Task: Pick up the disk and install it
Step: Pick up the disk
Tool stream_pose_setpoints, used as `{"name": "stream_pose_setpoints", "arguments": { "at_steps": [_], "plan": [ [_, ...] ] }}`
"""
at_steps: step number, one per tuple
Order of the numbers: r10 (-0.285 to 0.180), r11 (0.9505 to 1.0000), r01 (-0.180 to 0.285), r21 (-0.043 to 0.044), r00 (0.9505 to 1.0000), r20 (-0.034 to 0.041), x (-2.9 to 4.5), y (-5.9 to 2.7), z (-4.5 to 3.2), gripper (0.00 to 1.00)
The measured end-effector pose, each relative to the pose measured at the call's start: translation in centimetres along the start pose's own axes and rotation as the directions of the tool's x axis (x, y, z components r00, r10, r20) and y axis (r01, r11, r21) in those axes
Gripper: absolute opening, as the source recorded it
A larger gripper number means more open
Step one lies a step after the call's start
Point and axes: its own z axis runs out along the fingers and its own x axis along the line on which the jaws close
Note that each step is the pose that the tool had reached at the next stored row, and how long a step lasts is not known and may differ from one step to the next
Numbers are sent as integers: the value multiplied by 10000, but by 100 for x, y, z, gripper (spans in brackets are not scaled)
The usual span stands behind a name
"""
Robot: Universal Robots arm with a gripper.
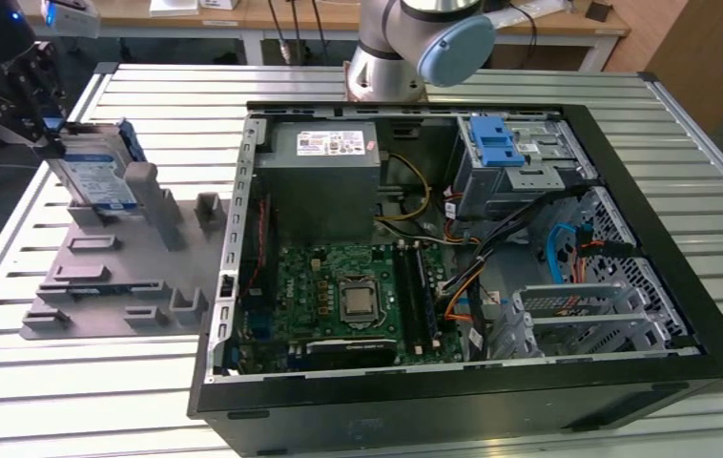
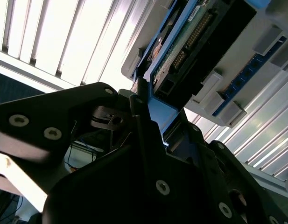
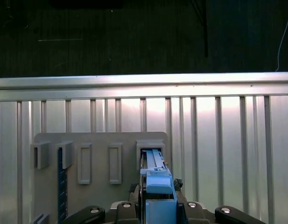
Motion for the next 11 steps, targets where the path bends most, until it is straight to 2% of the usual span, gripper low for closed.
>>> {"name": "stream_pose_setpoints", "arguments": {
  "at_steps": [11],
  "plan": [
    [0, 10000, 0, 0, 10000, 0, 0, 0, -31, 36]
  ]
}}
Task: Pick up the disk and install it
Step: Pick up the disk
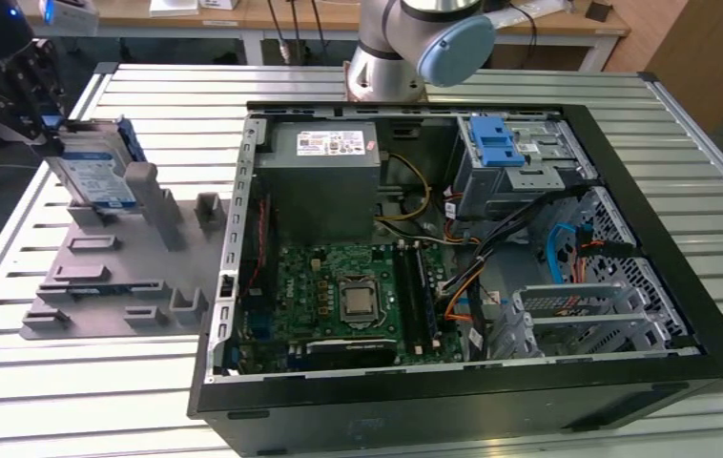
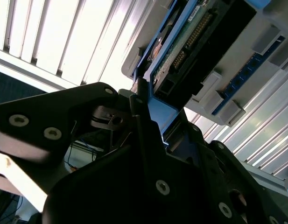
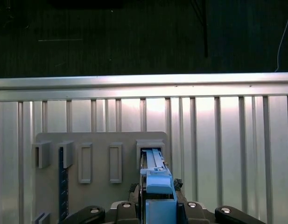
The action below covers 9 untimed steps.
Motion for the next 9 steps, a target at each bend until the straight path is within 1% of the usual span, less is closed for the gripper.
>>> {"name": "stream_pose_setpoints", "arguments": {
  "at_steps": [9],
  "plan": [
    [0, 10000, 0, 1, 10000, 1, 0, 0, -24, 36]
  ]
}}
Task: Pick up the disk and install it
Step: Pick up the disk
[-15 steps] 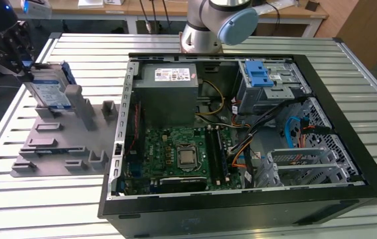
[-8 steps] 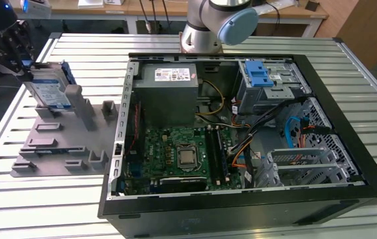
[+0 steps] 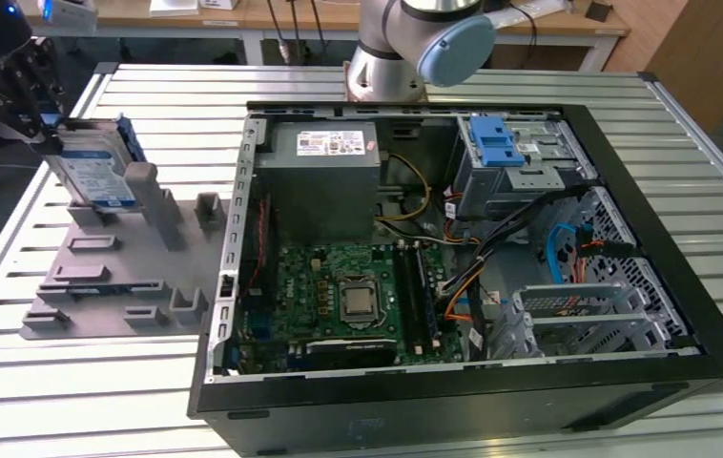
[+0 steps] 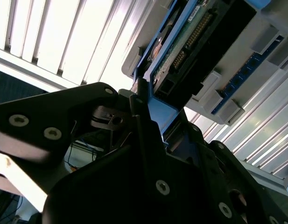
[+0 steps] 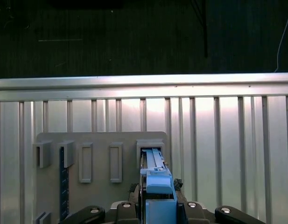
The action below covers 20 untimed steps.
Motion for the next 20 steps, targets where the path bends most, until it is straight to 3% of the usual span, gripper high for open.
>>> {"name": "stream_pose_setpoints", "arguments": {
  "at_steps": [20],
  "plan": [
    [0, 10000, 0, 0, 10000, 0, 0, 1, -52, 36]
  ]
}}
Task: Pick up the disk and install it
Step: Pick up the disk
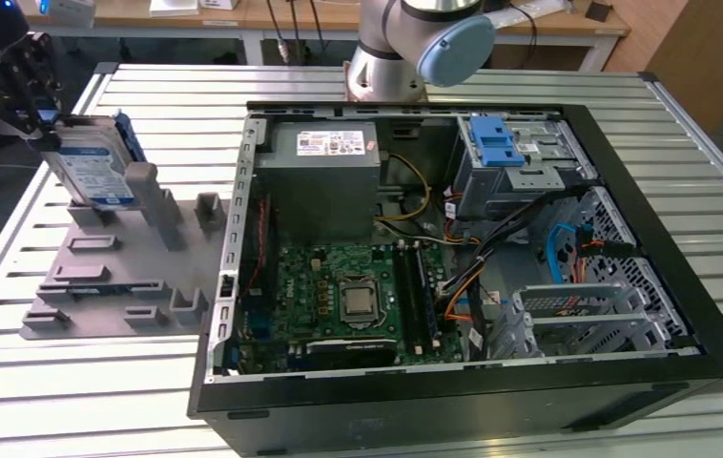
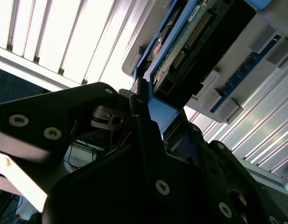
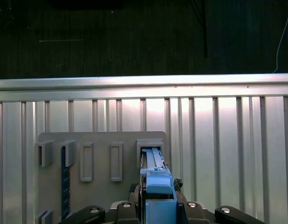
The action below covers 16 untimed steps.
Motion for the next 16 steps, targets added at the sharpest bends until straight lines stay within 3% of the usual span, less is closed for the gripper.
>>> {"name": "stream_pose_setpoints", "arguments": {
  "at_steps": [16],
  "plan": [
    [0, 10000, 0, -1, 10000, -1, 0, 1, -38, 36]
  ]
}}
